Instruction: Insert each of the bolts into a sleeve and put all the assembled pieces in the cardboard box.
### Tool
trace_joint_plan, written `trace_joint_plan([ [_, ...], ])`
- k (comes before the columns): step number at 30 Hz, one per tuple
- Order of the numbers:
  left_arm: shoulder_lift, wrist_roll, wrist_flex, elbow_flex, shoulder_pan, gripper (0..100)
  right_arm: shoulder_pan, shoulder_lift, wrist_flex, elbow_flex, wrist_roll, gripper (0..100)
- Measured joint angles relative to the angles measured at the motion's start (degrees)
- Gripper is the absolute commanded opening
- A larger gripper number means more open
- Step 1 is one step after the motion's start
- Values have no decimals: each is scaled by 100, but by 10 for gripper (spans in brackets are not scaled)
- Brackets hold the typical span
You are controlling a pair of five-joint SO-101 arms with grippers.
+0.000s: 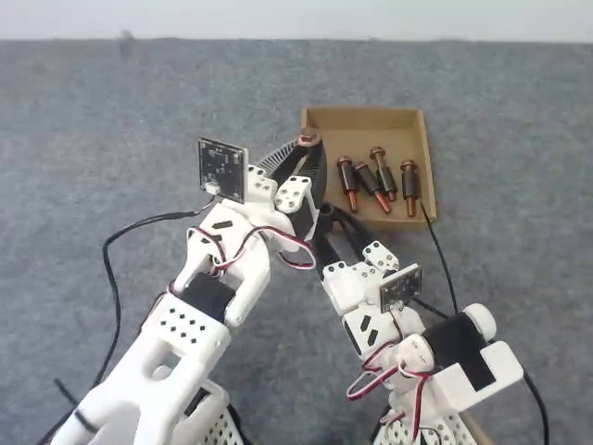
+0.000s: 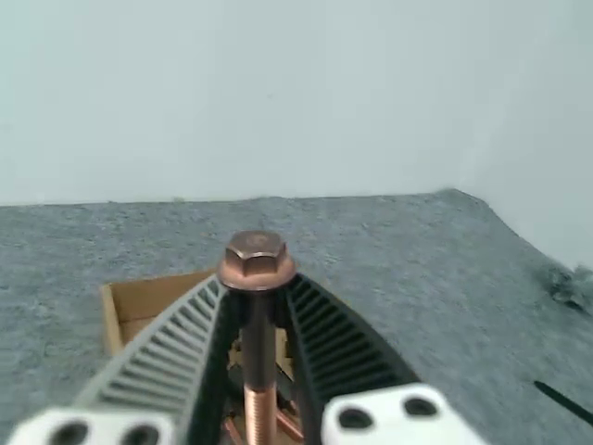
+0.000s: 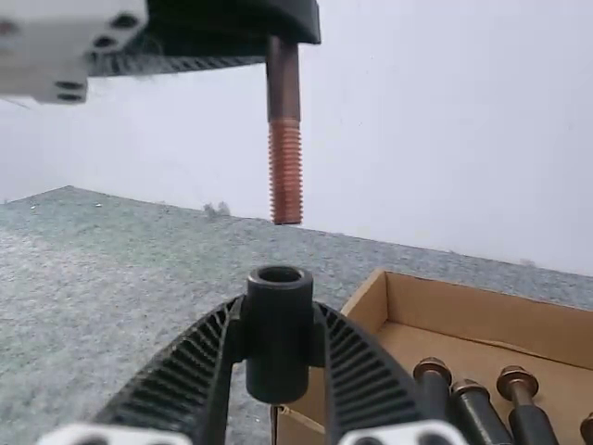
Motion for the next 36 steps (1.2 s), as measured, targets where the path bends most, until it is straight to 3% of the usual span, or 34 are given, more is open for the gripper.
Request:
trace_joint_plan([
  [5, 0, 9, 0, 26, 264, 11, 0, 0, 0, 0, 0, 6],
  [27, -809, 0, 563, 633, 281, 11, -9, 0, 0, 0, 0, 6],
  [36, 448, -176, 563, 457, 281, 11, 9, 9, 9, 0, 0, 6],
])
